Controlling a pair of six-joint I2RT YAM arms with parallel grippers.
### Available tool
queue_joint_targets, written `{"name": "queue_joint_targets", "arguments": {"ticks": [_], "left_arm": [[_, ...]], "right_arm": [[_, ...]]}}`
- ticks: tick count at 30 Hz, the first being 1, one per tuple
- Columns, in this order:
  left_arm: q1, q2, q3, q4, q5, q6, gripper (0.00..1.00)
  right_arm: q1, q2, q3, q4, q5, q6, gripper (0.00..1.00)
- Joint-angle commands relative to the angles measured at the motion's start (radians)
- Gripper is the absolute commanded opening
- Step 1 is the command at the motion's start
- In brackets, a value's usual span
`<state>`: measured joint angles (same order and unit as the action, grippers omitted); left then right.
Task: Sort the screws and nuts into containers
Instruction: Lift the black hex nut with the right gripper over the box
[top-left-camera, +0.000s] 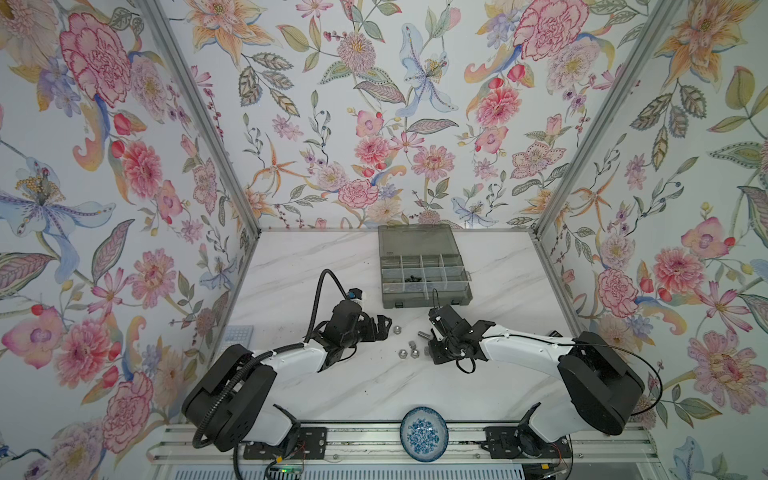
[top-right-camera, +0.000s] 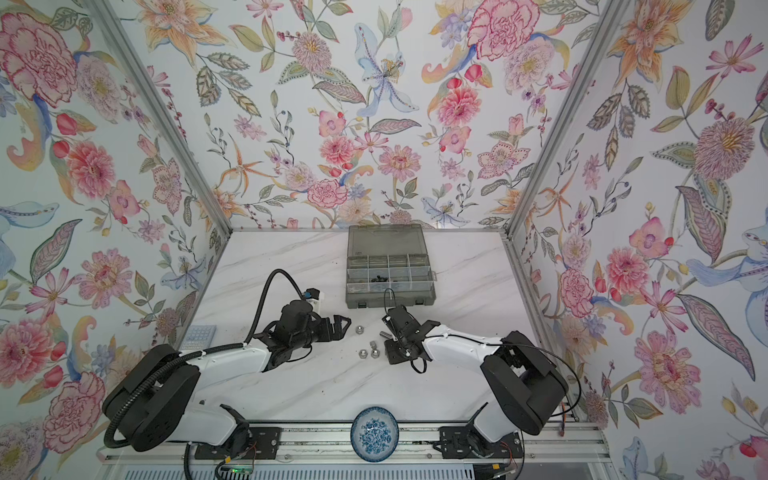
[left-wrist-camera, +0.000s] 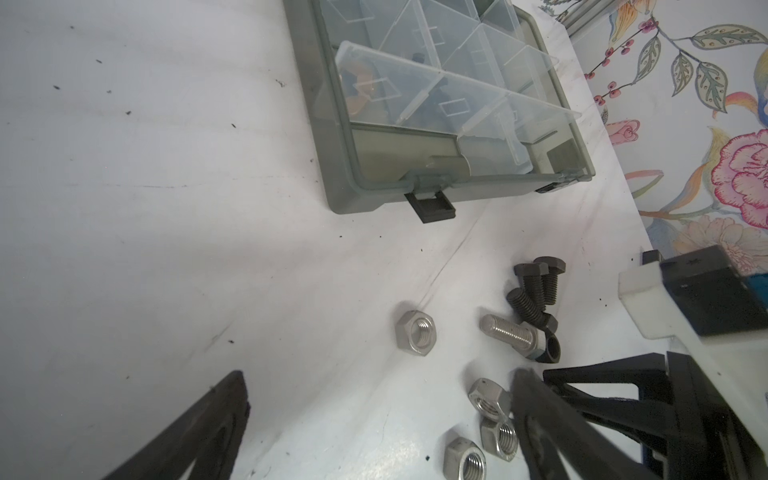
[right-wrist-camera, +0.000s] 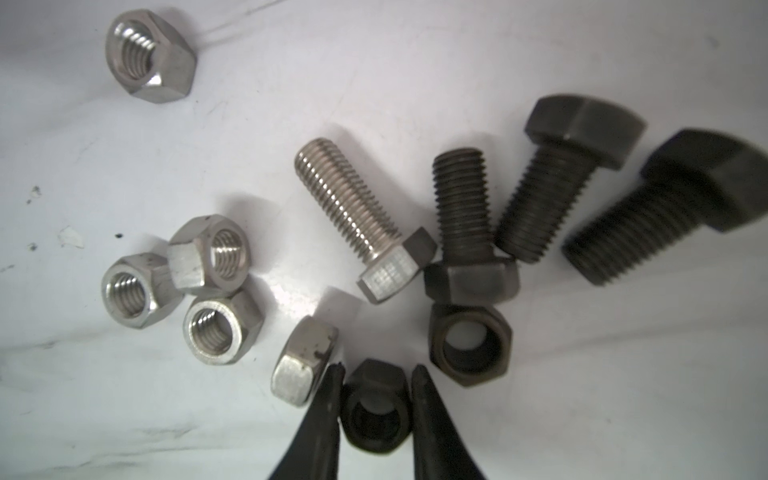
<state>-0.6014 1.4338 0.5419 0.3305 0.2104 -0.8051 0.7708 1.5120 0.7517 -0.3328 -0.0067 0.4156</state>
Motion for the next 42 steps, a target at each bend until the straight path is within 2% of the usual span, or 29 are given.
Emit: {"name": "queue_joint_targets", "arguments": {"ticks": [1, 9, 16, 27, 42], "left_arm": [[-0.001, -0.003, -0.012, 0.012, 0.015, -0.012, 0.99], [-0.001, -0.010, -0.012, 0.018, 0.018, -0.020, 0.99], [-0.003, -0.022, -0.010, 0.016, 0.017, -0.022, 0.99], [-0.003, -0.064, -0.024, -0.008, -0.002, -0.019, 0.99], [-0.003, -0.064, -0.045, 0.010, -0.008, -0.022, 1.00]], "right_arm": [[-0.012, -0.059, 0.017, -0.041, -0.032, -0.031, 0.16], [-0.117, -0.111, 0.097, -0.045, -0.066, -0.103, 0.15], [-0.292, -0.053, 0.269, -0.050, -0.105, -0.198, 0.15], [-0.378, 0.201, 0.580, -0.064, -0.093, -0.278, 0.14], [-0.406, 0.536, 0.886, -0.098, -0.086, -0.261, 0.15]]}}
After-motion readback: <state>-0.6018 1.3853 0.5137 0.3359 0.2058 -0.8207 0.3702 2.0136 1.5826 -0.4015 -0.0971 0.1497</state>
